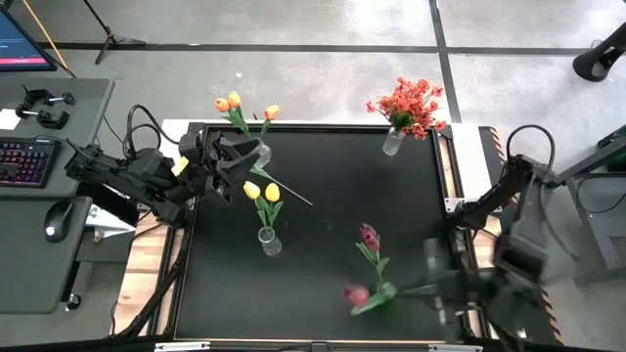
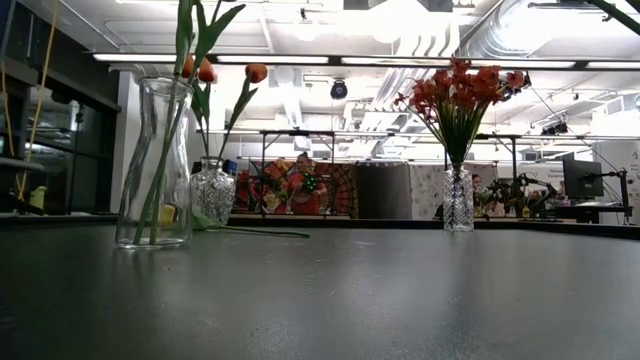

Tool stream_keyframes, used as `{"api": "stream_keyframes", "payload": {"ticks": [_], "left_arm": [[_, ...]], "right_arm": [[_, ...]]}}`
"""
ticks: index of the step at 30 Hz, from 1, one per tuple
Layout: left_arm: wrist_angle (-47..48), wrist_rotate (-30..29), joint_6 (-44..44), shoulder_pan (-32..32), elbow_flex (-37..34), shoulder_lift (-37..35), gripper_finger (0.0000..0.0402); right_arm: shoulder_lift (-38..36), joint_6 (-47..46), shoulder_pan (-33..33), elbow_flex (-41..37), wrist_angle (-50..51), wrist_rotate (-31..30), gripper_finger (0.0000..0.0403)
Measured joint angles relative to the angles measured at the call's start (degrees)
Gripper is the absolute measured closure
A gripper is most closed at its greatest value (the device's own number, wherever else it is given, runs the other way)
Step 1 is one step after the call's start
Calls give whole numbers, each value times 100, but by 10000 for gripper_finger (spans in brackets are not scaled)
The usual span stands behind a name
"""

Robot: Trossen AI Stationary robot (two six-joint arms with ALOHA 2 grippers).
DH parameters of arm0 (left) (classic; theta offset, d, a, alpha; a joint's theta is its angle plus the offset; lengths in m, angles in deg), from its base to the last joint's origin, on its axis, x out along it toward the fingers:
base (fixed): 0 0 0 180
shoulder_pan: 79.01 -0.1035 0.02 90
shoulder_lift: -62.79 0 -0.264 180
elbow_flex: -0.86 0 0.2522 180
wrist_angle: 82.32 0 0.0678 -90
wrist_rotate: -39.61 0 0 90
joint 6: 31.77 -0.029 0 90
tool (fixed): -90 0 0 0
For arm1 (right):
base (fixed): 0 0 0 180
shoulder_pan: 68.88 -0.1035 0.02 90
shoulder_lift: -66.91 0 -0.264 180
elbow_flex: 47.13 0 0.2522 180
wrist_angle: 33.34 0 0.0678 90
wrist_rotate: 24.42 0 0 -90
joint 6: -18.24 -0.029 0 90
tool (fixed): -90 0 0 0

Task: Sort flowers into vase by color
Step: Put the dark red flower into the green vase

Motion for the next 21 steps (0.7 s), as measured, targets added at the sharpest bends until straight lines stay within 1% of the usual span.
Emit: {"api": "stream_keyframes", "payload": {"ticks": [3, 5, 7, 10, 13, 15, 18, 19, 21], "left_arm": [[0, 242, 6, 2, 0, 0, 200], [-2, 296, 10, 8, 0, 0, 200], [-2, 299, 48, 38, 0, 0, 200], [-4, 300, 15, 98, 0, 0, 200], [-4, 299, 6, 163, 0, 0, 200], [-7, 292, 2, 195, 0, 0, 200], [-7, 288, -1, 216, 0, 0, 200], [-7, 287, -2, 214, 0, 0, 200], [-6, 279, -19, 214, 0, 0, 200]], "right_arm": [[-183, 980, 388, -881, -2034, 1105, 403], [-444, 1557, 525, -1618, -3585, 1417, 403], [-768, 1944, 531, -2429, -5177, 1532, 403], [-1074, 2348, 287, -3792, -7521, 1541, 403], [-1008, 2962, -24, -5004, -9864, 1282, 403], [-874, 3235, -120, -5602, -11204, 1168, 403], [-633, 3716, -141, -6206, -12477, 1159, 403], [-599, 3862, -129, -6332, -12680, 1171, 403], [-620, 3937, -22, -6424, -12686, 1251, 403]]}}
